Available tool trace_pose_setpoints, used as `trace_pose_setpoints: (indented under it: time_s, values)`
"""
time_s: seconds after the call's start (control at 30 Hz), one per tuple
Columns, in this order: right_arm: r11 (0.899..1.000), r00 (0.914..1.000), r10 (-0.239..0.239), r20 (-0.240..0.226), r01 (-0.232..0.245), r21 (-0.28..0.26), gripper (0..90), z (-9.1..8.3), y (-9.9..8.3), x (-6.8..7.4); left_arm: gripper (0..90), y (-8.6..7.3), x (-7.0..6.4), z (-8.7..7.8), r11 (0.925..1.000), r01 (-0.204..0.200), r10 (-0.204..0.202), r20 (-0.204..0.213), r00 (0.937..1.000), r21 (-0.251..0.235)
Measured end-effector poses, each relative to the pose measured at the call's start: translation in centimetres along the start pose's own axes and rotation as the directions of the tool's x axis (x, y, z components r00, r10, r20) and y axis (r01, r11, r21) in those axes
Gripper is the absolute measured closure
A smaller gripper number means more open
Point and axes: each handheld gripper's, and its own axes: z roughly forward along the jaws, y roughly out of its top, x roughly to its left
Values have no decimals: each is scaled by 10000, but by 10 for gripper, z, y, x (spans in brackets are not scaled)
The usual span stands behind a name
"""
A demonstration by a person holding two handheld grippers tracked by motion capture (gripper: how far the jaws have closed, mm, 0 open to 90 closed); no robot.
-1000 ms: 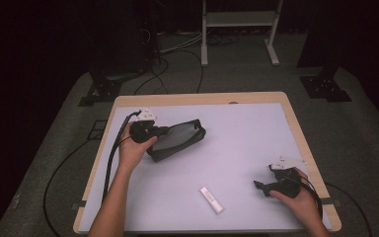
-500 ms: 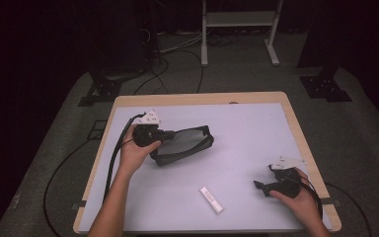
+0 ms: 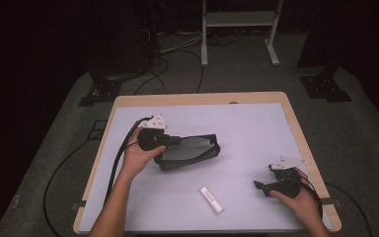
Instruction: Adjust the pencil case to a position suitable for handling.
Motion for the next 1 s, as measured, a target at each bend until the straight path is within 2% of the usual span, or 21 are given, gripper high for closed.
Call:
trace_pose_setpoints:
  time_s: [0.33, 0.47, 0.8, 1.0]
  values:
    - [10000, 10000, 3, 2, -3, 6, 116, 0, 0, 0, 887, 2, -7, 12, 9989, -378, 356, 791, 9962, 266]
    - [10000, 10000, 5, 3, -5, 5, 116, 0, 0, 0, 887, 2, -8, 16, 9983, -471, 436, 973, 9943, 340]
    - [10000, 10000, 3, 4, -3, 4, 116, 0, 0, 0, 888, 4, -9, 26, 9935, -937, 809, 1788, 9806, 642]
    - [10000, 10000, -11, 17, 11, 7, 116, 0, 0, 0, 887, 5, -10, 30, 9926, -1029, 864, 2204, 9716, 648]
